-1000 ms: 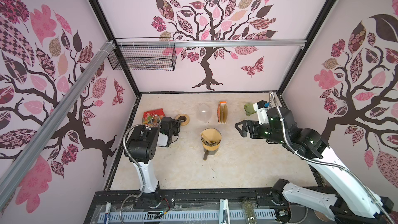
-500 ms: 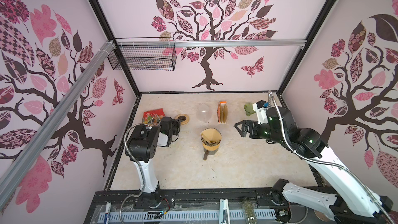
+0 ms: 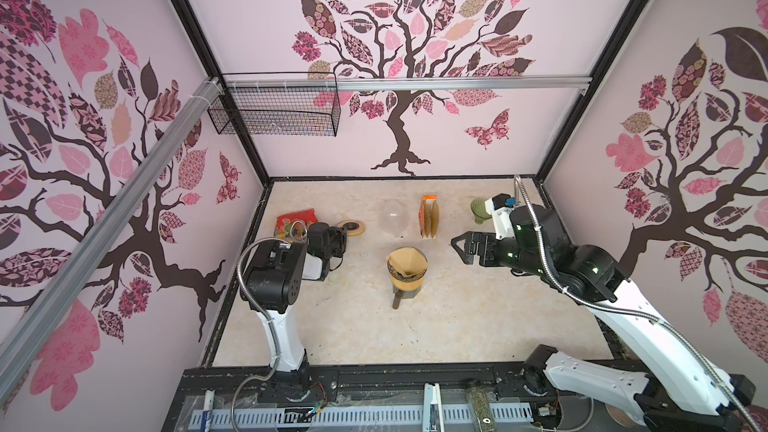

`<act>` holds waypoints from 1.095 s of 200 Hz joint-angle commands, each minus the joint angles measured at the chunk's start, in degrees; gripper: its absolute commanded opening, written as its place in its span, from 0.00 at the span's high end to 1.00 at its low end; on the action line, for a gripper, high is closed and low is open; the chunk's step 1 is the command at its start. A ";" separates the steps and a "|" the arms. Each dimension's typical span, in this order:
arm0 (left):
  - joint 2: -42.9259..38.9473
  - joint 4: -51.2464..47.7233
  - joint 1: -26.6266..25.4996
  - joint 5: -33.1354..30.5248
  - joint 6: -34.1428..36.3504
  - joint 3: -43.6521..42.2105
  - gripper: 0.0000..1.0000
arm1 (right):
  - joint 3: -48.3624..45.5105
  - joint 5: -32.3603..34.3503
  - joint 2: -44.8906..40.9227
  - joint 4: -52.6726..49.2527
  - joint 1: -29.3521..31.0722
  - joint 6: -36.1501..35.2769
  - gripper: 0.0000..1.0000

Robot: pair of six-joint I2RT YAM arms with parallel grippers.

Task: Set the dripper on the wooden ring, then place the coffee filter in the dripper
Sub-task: 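Grasp the wooden lid ring with the left gripper and lift it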

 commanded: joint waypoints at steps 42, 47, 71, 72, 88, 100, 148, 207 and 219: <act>-3.13 0.58 1.47 3.34 -1.02 6.01 0.93 | 0.41 -0.63 0.83 0.09 -0.08 -0.66 0.00; -3.38 0.37 1.44 3.68 -0.81 6.63 0.93 | 0.45 -0.60 0.83 0.05 -0.05 -0.73 0.00; -4.19 -0.23 1.45 5.45 -0.18 9.84 0.93 | 0.15 -0.15 0.83 -0.73 -0.10 -1.11 0.00; -4.19 -0.23 1.48 5.61 -0.14 10.02 0.93 | 0.17 -0.10 0.78 -0.76 -0.11 -1.10 0.00; -4.50 -0.39 1.48 7.08 0.35 12.15 0.93 | -0.32 0.62 0.27 -1.47 -0.06 -1.34 0.00; -4.68 -0.85 1.40 8.22 1.02 13.56 0.93 | -0.74 1.63 -0.35 -2.00 -0.11 -1.40 0.00; -3.03 -1.09 0.02 14.87 3.48 19.25 0.93 | -1.96 4.31 -3.60 -2.53 -0.09 -1.35 0.00; 0.35 -2.68 -5.06 20.71 6.14 23.55 0.93 | -4.24 3.79 -6.84 -0.72 -0.11 -0.86 0.00; 1.05 -2.78 -5.90 21.16 6.32 23.72 0.93 | -4.78 3.25 -7.46 -0.31 -0.08 -1.01 0.00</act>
